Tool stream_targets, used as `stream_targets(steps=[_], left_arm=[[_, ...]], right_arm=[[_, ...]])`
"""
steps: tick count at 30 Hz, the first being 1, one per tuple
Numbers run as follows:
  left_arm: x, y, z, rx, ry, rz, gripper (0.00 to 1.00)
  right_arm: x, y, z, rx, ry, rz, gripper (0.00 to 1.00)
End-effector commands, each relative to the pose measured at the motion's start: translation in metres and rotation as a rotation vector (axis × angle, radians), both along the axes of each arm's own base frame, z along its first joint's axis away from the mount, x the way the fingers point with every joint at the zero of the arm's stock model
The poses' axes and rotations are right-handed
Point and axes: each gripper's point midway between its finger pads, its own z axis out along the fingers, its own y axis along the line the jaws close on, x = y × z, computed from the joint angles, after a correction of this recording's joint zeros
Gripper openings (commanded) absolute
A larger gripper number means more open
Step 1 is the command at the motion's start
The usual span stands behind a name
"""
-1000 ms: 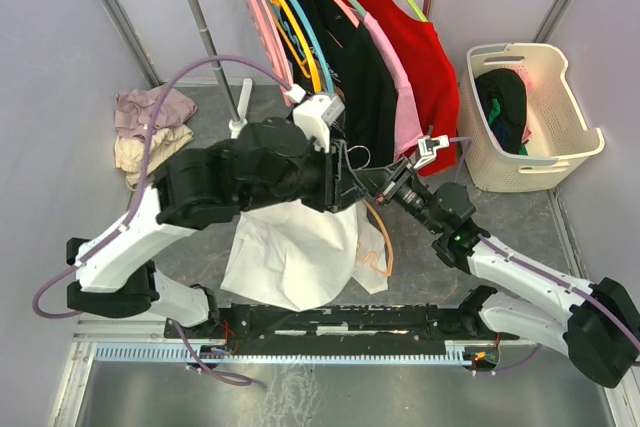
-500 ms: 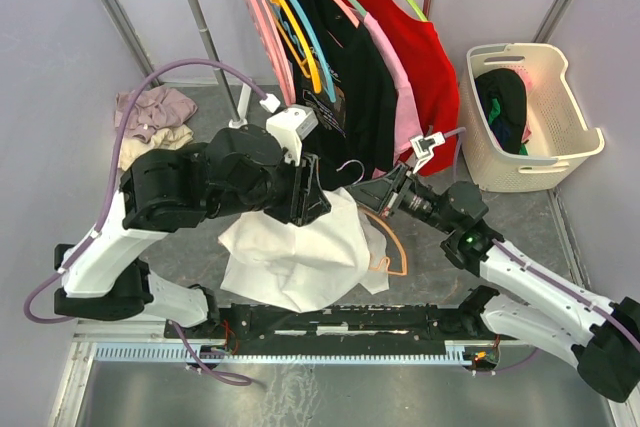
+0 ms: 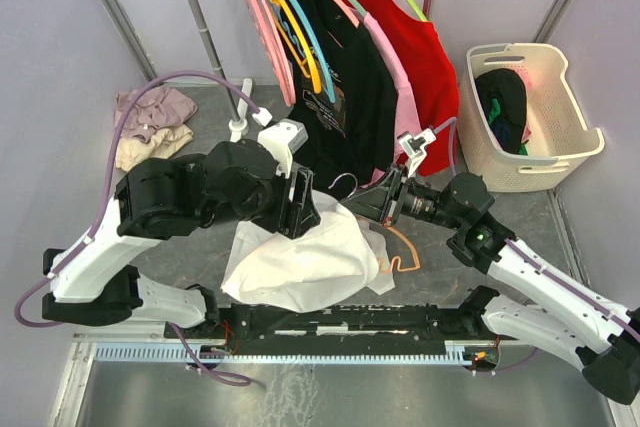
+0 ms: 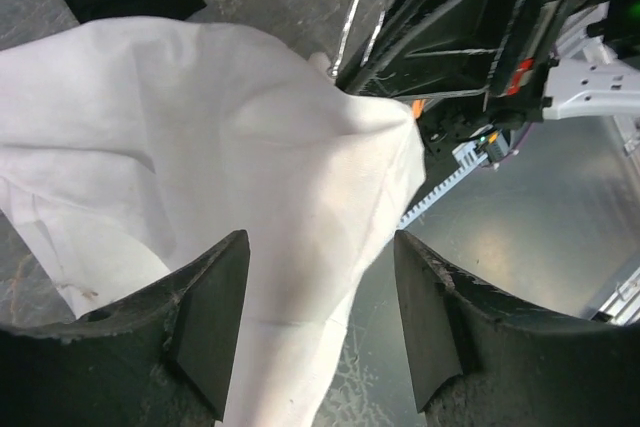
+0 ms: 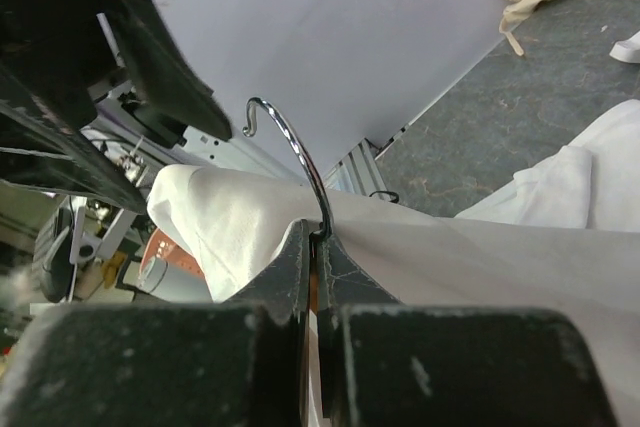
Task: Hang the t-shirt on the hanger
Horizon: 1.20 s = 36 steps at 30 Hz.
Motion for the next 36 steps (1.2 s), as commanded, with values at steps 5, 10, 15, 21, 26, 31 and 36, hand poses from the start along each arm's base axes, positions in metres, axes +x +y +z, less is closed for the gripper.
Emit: stream_targets(steps=[5,10,15,21,26,31,36], left_arm=[[-0.011,-0.018,-0.026,0.014,0.030,-0.114,0.67],[-0.010,-0.026,-0.033,0.010,0.028,-0.131,0.67],[-0.009,-0.033,-0.039,0.009,0.027,-0.149,0.67],[-0.008,-0.039,-0.047,0.005,0.042,-0.159,0.45],[-0.009,-0.041,-0.053,0.007,0.059,-0.174,0.05],[-0.008,-0.037,-0.052,0.000,0.060,-0.171,0.03],[-0.010,-0.026,-0.050,-0.004,0.062,-0.163,0.03]], right_arm=[[-0.020,0.006,0.050,0.047,-0.145,0.069,0.01],[-0.022,0.014,0.059,0.057,-0.163,0.080,0.01],[-0.025,0.022,0.068,0.082,-0.169,0.099,0.01],[-0.027,0.026,0.069,0.104,-0.164,0.102,0.01],[-0.024,0.025,0.071,0.123,-0.156,0.079,0.01],[-0.024,0.024,0.072,0.126,-0.154,0.074,0.01],[-0.015,0.021,0.049,-0.013,-0.112,0.013,0.10]])
